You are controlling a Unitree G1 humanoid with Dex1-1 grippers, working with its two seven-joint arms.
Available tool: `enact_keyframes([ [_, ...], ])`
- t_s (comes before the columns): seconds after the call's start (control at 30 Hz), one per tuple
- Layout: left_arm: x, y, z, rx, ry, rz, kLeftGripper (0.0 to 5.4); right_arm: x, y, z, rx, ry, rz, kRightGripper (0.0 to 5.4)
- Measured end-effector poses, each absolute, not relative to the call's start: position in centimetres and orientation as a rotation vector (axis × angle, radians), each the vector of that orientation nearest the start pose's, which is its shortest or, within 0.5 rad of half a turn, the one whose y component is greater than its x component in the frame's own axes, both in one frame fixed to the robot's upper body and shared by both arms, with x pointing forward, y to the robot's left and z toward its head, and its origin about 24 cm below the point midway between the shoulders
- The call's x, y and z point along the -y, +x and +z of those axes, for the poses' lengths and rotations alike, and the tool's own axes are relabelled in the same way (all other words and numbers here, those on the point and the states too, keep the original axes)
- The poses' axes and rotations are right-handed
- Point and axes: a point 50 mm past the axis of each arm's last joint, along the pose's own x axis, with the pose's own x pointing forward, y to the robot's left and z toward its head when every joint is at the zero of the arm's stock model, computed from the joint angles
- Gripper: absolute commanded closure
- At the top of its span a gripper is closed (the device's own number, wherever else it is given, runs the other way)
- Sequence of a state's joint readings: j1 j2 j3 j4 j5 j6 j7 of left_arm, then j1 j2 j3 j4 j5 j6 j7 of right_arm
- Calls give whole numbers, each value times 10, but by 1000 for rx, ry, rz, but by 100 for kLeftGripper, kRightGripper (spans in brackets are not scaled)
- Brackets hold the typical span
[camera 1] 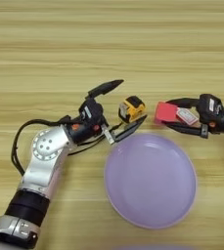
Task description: Move the objects on the table
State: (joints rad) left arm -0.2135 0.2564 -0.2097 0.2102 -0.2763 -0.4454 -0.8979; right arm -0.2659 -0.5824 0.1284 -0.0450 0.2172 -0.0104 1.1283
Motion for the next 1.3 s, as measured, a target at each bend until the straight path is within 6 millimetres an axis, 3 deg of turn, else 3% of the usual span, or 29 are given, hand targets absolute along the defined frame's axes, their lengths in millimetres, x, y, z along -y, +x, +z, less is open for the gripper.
enact_keyframes([
  [0.27,-98,246,64,293,204,-1264,0,161,256,117,30,-514,1336,309],
  [0.67,-93,243,59,274,203,-1295,0,158,245,124,52,-535,1417,309],
  [1.3,-92,243,56,254,230,-1305,0,152,242,115,21,-521,1457,309],
])
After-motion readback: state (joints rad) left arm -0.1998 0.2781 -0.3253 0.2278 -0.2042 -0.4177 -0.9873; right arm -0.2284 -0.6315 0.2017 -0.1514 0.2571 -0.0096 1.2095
